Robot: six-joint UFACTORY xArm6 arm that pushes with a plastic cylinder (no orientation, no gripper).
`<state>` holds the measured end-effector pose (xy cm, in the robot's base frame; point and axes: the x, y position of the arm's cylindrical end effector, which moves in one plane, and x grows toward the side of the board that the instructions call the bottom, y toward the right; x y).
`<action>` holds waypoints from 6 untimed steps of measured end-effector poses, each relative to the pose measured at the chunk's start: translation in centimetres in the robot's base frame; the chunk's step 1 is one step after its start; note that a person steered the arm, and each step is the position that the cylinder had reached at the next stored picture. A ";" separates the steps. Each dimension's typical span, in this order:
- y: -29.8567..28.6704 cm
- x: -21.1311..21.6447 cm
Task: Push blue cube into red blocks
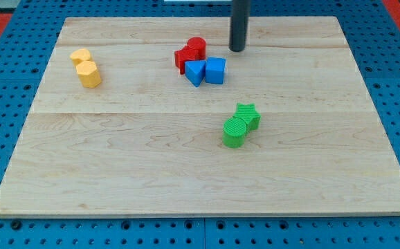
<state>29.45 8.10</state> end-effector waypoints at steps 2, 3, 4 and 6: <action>7.1 3.8; 5.3 7.6; -2.9 8.6; -5.7 5.8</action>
